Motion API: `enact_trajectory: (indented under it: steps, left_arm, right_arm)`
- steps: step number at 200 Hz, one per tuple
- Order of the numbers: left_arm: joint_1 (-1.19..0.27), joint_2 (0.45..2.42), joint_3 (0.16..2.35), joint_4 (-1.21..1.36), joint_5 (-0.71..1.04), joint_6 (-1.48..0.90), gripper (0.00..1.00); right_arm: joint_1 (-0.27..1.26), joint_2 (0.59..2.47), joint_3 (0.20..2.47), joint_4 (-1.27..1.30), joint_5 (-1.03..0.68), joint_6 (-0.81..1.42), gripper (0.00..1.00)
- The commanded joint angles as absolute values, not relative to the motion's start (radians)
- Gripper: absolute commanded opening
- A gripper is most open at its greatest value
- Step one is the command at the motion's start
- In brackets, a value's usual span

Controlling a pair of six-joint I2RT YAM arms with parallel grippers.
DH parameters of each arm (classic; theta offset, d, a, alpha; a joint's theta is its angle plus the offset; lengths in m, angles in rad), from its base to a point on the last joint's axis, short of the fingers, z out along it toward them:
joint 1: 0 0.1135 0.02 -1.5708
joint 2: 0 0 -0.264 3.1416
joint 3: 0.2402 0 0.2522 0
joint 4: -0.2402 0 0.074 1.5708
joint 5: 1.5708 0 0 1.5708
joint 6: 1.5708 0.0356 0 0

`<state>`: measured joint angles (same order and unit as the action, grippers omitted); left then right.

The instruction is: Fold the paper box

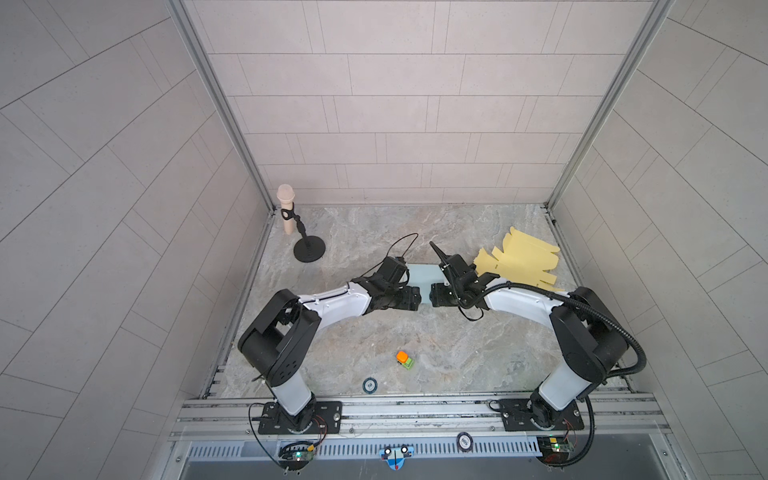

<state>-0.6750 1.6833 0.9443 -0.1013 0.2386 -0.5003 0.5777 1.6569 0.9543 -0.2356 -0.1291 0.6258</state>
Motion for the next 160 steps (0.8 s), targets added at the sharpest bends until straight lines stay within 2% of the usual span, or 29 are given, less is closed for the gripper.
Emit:
enact_trajectory:
  steps: [1, 160]
  left_arm:
    - [-0.678, 1.699, 0.945, -0.072, 0.247, -0.507, 0.86]
    - [-0.707, 1.679, 0.952, -0.081, 0.239, -0.517, 0.86]
  right_arm:
    - [0.589, 1.669, 0.939, -0.221, -0.136, 0.650, 0.64]
    - [0.611, 1.647, 0.952, -0.235, -0.122, 0.654, 0.64]
